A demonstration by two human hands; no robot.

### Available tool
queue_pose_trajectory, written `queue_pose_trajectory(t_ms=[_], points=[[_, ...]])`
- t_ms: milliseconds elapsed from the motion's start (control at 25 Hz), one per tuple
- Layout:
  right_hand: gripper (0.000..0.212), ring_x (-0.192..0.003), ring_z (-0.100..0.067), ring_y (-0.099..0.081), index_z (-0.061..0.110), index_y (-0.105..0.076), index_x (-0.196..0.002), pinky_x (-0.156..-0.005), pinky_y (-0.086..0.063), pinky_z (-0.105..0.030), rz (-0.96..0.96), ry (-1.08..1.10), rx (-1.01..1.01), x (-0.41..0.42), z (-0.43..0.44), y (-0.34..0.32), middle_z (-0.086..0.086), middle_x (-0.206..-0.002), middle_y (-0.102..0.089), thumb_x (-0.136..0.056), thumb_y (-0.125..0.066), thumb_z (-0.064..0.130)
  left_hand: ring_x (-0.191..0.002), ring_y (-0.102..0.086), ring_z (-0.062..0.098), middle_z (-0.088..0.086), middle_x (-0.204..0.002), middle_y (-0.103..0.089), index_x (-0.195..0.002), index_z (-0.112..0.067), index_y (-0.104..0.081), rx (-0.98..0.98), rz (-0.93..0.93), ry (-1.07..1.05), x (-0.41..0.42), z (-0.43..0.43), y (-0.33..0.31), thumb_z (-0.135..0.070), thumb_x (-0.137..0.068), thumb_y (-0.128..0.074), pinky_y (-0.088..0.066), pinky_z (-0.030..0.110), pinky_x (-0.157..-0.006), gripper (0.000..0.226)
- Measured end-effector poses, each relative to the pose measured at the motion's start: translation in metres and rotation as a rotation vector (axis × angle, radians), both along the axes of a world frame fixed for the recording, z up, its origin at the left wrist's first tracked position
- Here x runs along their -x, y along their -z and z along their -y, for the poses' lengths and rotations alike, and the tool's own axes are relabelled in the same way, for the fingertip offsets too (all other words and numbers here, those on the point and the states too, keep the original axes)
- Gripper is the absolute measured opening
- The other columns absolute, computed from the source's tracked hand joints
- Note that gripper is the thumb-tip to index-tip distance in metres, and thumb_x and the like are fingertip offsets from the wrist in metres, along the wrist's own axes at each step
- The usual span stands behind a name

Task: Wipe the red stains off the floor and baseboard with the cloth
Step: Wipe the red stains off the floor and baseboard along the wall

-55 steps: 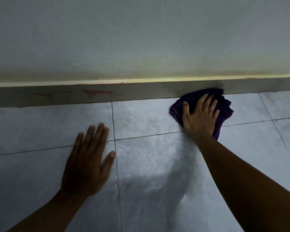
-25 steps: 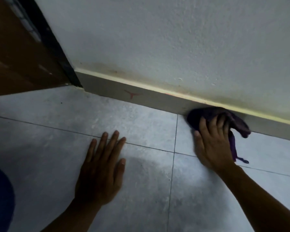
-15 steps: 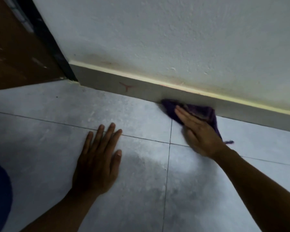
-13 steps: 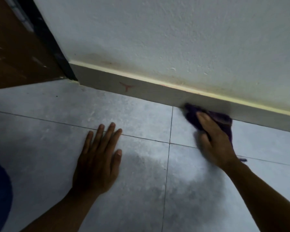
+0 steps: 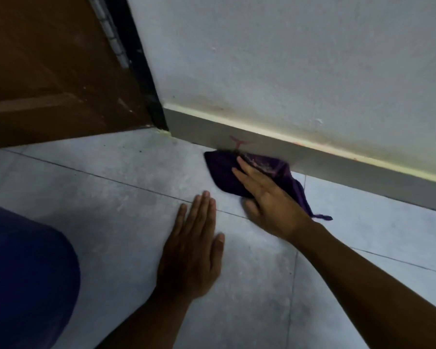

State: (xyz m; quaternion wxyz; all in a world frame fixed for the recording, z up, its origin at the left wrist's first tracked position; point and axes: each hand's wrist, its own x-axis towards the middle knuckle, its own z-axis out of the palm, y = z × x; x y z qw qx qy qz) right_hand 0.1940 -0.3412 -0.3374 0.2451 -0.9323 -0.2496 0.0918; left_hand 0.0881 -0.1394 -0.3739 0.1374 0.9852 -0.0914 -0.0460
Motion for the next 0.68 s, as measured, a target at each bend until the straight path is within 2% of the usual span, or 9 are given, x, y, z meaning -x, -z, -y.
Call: queue_pose_trajectory(t_ms=[40, 120, 240, 360, 480, 600, 680], points=[[0.067, -0.154, -0.018, -0.025, 0.015, -0.032, -0.158, -0.126, -0.015, -0.028, 0.030, 0.029, 0.006, 0.004, 0.002, 0.002, -0.004, -0.168, -0.023, -0.096, -0.058, 0.011, -0.164, -0.003, 0.016, 0.004, -0.177, -0.006, -0.166, -0.014, -0.010, -0.004, 0.012, 0.003, 0.000, 0.000, 0.001, -0.045, -0.109, -0.017, -0.010, 0.043, -0.134, 0.066], [0.061, -0.146, -0.026, -0.042, 0.009, -0.044, -0.151, -0.123, -0.029, -0.036, 0.099, 0.057, -0.018, 0.004, 0.000, 0.003, -0.010, -0.160, -0.040, -0.094, -0.065, 0.007, -0.164, -0.007, 0.018, 0.004, -0.177, -0.009, -0.166, -0.013, -0.013, -0.007, 0.025, 0.008, 0.001, 0.000, 0.002, -0.043, -0.109, -0.021, -0.010, 0.043, -0.133, 0.066], [0.053, -0.127, -0.036, -0.062, 0.001, -0.063, -0.134, -0.107, -0.050, -0.052, 0.203, 0.021, -0.055, -0.016, -0.009, 0.000, -0.018, -0.140, -0.061, -0.083, -0.072, -0.012, -0.165, -0.007, 0.018, 0.005, -0.177, -0.010, -0.166, -0.012, -0.014, 0.000, 0.032, 0.010, 0.001, -0.001, 0.003, -0.042, -0.109, -0.027, -0.010, 0.043, -0.134, 0.066], [0.059, -0.126, -0.038, -0.062, 0.001, -0.065, -0.132, -0.106, -0.051, -0.052, 0.234, -0.064, -0.022, -0.023, -0.007, -0.003, -0.020, -0.138, -0.062, -0.077, -0.072, -0.020, -0.164, -0.009, 0.017, 0.005, -0.177, -0.012, -0.166, -0.012, -0.016, 0.002, 0.039, 0.008, 0.002, 0.000, 0.001, -0.041, -0.108, -0.029, -0.014, 0.044, -0.133, 0.066], [0.057, -0.133, -0.035, -0.055, 0.002, -0.062, -0.135, -0.111, -0.046, -0.046, 0.331, -0.039, -0.070, -0.007, 0.007, -0.008, -0.019, -0.143, -0.057, -0.082, -0.071, -0.017, -0.164, -0.008, 0.017, 0.005, -0.177, -0.012, -0.166, -0.012, -0.017, 0.000, 0.039, 0.015, 0.002, 0.000, 0.001, -0.041, -0.108, -0.030, -0.015, 0.045, -0.133, 0.066], [0.051, -0.137, -0.021, -0.047, 0.004, -0.059, -0.137, -0.111, -0.046, -0.036, 0.558, 0.181, -0.235, 0.011, 0.012, -0.023, -0.016, -0.146, -0.051, -0.090, -0.061, -0.014, -0.164, -0.009, 0.018, 0.006, -0.177, -0.013, -0.166, -0.011, -0.017, 0.013, 0.045, 0.019, 0.001, 0.000, 0.002, -0.040, -0.108, -0.031, -0.019, 0.047, -0.133, 0.066], [0.046, -0.137, -0.023, -0.050, 0.002, -0.062, -0.135, -0.108, -0.049, -0.039, 0.762, 0.340, -0.365, 0.006, 0.003, -0.038, -0.020, -0.143, -0.054, -0.093, -0.056, -0.015, -0.165, -0.008, 0.018, 0.006, -0.177, -0.011, -0.166, -0.011, -0.015, 0.007, 0.037, 0.020, 0.001, 0.000, 0.001, -0.041, -0.109, -0.029, -0.020, 0.048, -0.133, 0.066]])
